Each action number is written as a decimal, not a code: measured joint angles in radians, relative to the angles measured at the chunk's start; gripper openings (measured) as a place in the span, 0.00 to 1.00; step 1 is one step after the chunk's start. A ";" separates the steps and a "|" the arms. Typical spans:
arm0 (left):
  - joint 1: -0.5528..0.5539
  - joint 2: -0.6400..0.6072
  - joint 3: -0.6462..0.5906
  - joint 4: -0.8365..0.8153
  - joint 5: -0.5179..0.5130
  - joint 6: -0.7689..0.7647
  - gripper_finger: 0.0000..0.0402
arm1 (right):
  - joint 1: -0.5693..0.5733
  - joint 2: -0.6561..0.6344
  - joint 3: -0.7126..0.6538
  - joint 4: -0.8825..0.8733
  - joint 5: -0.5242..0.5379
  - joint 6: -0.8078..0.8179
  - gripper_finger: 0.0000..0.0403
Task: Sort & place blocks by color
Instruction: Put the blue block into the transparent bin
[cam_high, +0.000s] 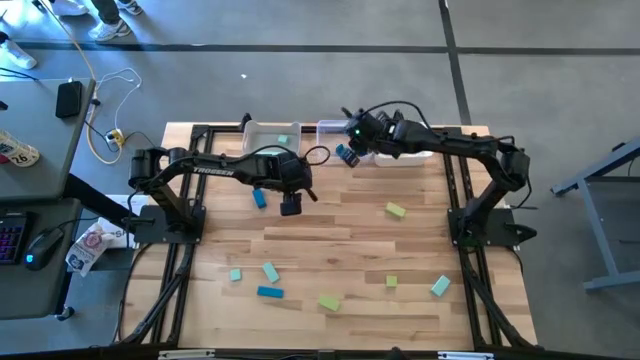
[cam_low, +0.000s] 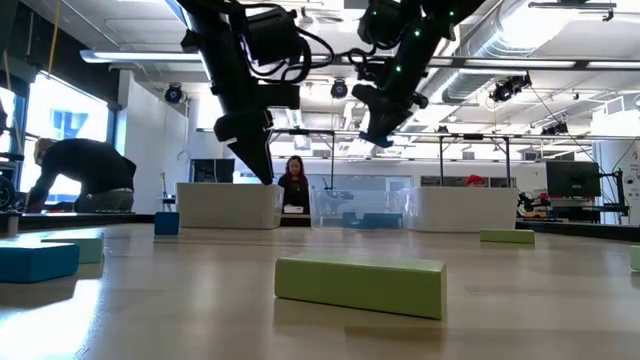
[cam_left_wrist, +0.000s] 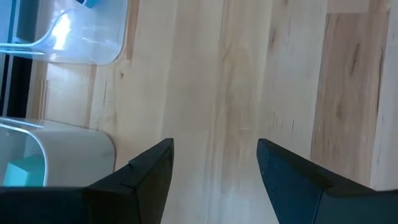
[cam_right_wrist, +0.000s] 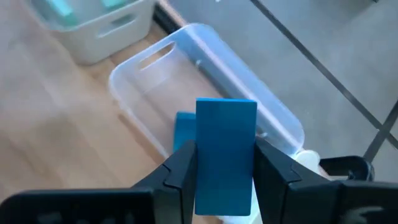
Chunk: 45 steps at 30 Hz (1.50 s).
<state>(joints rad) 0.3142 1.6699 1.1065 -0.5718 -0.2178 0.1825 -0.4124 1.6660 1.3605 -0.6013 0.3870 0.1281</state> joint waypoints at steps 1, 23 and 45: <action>0.000 0.000 0.000 0.000 0.000 0.000 0.54 | -0.010 0.002 0.000 0.009 -0.004 -0.003 0.24; -0.003 0.000 0.000 -0.008 0.060 -0.024 0.54 | -0.130 0.158 -0.001 0.097 -0.196 0.002 0.24; -0.133 0.000 -0.040 -0.223 0.086 -0.102 0.54 | -0.189 0.243 -0.001 0.083 -0.285 -0.025 0.39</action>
<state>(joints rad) 0.1811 1.6699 1.0662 -0.7948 -0.1313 0.0809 -0.6018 1.9087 1.3594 -0.5187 0.1022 0.1034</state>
